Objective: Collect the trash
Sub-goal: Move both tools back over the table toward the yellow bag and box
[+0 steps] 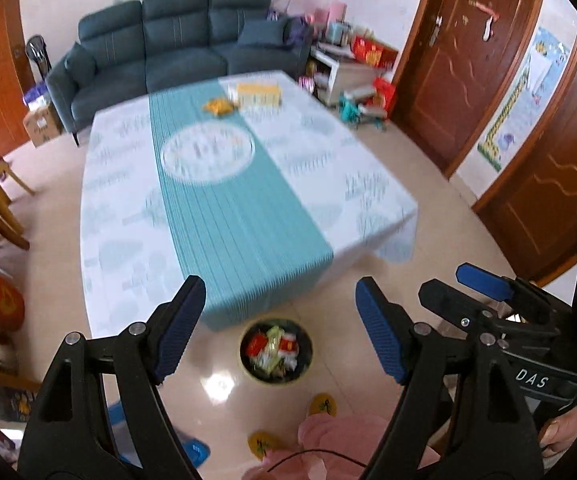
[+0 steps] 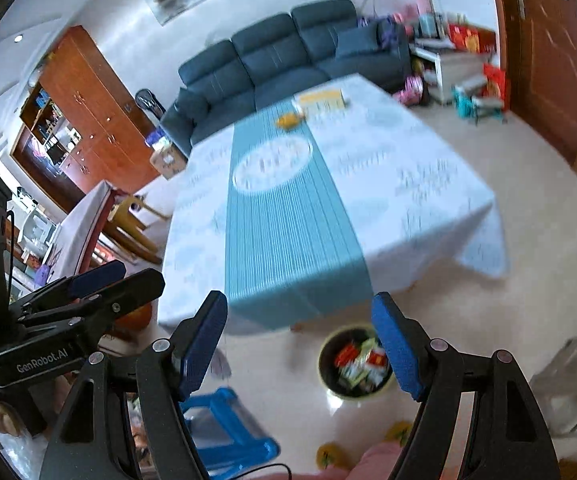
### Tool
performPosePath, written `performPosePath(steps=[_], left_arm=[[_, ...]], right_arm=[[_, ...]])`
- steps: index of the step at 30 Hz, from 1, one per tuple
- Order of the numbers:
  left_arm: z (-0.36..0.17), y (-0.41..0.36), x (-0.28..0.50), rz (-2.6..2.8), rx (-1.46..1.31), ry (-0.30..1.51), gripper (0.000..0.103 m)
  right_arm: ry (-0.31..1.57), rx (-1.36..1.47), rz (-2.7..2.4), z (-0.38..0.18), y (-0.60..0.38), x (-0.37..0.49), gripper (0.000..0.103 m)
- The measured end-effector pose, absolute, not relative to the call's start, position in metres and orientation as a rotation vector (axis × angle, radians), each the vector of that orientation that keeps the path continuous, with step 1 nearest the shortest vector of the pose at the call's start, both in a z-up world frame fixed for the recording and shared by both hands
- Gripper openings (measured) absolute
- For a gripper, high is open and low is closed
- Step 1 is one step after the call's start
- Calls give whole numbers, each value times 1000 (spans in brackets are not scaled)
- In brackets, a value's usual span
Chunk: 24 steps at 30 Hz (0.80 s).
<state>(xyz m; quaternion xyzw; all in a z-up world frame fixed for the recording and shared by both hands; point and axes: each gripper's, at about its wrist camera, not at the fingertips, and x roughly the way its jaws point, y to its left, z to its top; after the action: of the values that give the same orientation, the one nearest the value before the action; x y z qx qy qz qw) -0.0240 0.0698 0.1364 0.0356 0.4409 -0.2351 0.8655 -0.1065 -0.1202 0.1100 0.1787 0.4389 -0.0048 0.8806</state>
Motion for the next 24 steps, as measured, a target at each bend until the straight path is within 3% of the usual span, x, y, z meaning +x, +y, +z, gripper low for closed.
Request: performPosePath(steps=[12, 24], left_arm=[[183, 30, 118, -357, 33, 831, 75], [145, -47, 323, -127, -84, 993, 75]], right_arm=[[838, 249, 115, 149, -185, 76, 76], [967, 120, 360, 103, -274, 319, 76]])
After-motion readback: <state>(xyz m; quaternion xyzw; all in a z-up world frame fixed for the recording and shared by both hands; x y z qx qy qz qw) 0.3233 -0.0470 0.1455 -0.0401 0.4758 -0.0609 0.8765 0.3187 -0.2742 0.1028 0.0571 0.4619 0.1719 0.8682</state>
